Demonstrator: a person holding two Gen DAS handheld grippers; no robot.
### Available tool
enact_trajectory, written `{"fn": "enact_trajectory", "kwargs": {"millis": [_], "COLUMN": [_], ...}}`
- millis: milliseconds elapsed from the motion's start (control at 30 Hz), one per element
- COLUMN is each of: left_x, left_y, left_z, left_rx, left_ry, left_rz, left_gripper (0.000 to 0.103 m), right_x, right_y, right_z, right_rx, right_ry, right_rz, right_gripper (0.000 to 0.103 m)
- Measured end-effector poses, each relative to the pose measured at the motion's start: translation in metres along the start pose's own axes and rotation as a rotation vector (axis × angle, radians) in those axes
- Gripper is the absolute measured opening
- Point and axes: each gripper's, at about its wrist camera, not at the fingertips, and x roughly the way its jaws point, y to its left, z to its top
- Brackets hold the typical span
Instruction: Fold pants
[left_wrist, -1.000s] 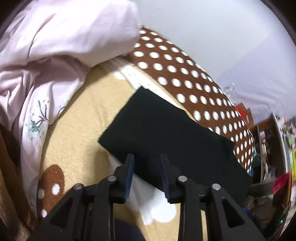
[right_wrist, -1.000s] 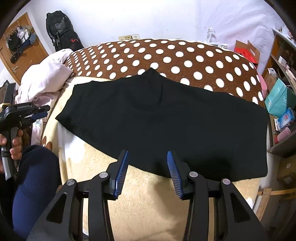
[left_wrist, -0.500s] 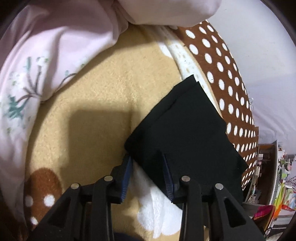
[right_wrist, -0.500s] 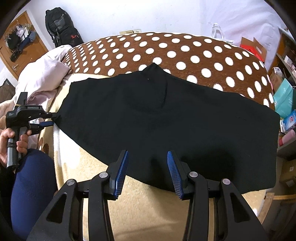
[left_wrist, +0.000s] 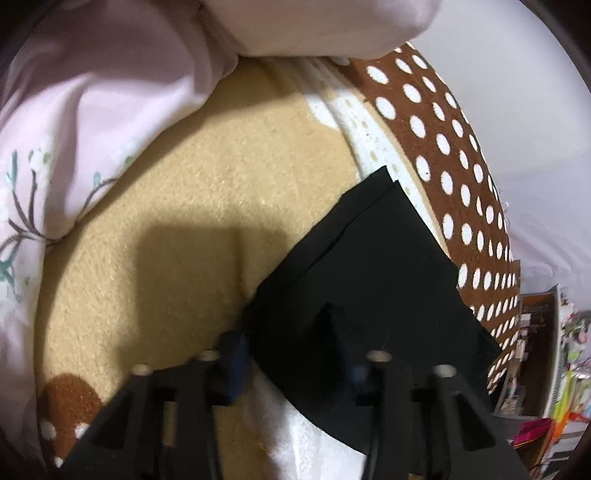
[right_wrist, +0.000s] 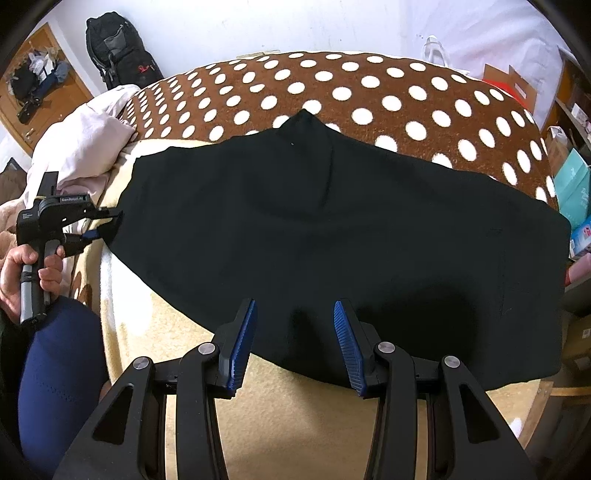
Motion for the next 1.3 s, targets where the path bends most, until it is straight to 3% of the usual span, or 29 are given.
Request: {"fn": "enact_trajectory", "kwargs": {"millis": [133,267,400,500,567,767,1000,1300], "left_x": [-0.006,-0.015,-0.008,-0.003,0.003,0.008,-0.011,-0.042], "left_y": [0.003,-0.002,-0.008,-0.004,0.001,0.005,-0.023,-0.074], "left_z": [-0.001,-0.006,-0.004,-0.001,0.002,0.006,-0.002,-0.026], "left_rx": [-0.012,0.021,0.051,0.034,0.002,-0.019,0.126,0.285], "left_ry": [-0.023,-0.063,-0.042,-0.027,-0.010,0.004,-0.060,-0.087], "left_rz": [0.011,0.002,-0.009,-0.010,0.029,0.016,-0.017,-0.160], "left_gripper": [0.011,0.011,0.009,0.009,0.009,0.009,0.007,0.007], "right_x": [-0.001,-0.001,0.002,0.003,0.005,0.004,0.001,-0.002], "right_y": [-0.003,-0.006,-0.006,-0.007,-0.007,-0.008,-0.013,-0.023], "right_z": [0.000,-0.002,-0.004,-0.005,-0.005,-0.006,-0.009,-0.013], "right_rx": [0.006,0.017,0.022,0.024,0.022,0.025,0.039,0.073], "right_ry": [-0.002,-0.003,0.004,0.007,0.009,0.007,0.005,-0.002], "right_rz": [-0.005,-0.005,-0.001,0.003,0.003,0.004,0.000,-0.008], "right_gripper": [0.045,0.045,0.045,0.045,0.045,0.045,0.045,0.045]}}
